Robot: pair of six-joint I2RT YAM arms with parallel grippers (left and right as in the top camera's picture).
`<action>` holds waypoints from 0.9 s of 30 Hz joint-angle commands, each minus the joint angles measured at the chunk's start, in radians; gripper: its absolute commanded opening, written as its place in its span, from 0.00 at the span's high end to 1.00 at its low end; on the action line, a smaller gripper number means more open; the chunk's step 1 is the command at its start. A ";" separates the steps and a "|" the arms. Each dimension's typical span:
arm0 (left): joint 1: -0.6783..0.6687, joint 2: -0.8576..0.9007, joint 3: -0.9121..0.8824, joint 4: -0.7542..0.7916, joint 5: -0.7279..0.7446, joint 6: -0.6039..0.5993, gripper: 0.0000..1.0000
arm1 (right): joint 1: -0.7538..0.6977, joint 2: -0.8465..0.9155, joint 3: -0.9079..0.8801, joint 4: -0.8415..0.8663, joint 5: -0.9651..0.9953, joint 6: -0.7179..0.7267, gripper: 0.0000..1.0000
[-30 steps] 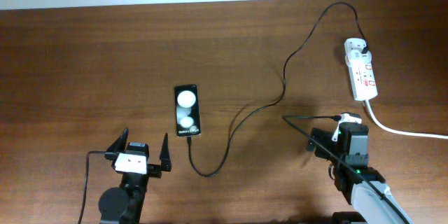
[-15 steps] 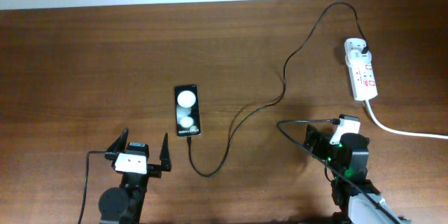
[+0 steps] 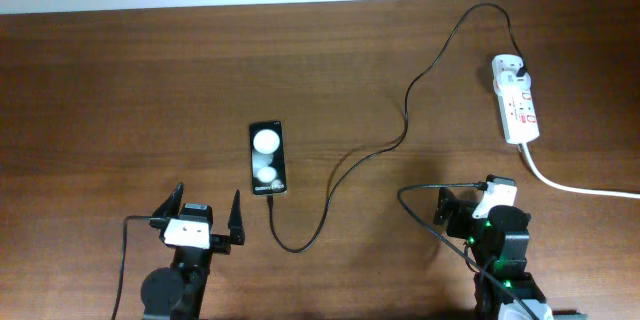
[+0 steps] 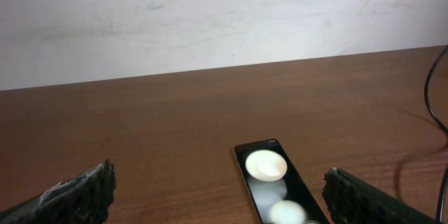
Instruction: Plug charger to phone and switch on socket
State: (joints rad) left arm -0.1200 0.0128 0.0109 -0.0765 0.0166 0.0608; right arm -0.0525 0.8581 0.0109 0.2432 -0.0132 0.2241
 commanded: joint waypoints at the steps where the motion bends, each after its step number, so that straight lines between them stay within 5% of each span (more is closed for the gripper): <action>1: 0.005 -0.008 -0.002 -0.007 -0.013 0.012 0.01 | 0.003 -0.092 -0.005 -0.068 -0.001 -0.011 0.01; 9: 0.005 -0.008 -0.002 -0.007 -0.013 0.012 0.01 | 0.004 -0.265 -0.005 -0.209 0.009 -0.019 0.01; 16: 0.005 -0.008 -0.002 -0.007 -0.013 0.012 0.01 | 0.025 -0.604 -0.005 -0.325 -0.015 -0.037 0.01; 27: 0.005 -0.008 -0.003 -0.007 -0.013 0.012 0.01 | 0.065 -0.725 -0.005 -0.327 0.006 -0.117 0.01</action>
State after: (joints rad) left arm -0.1200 0.0109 0.0109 -0.0765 0.0166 0.0608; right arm 0.0044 0.1741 0.0101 -0.0746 -0.0166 0.1413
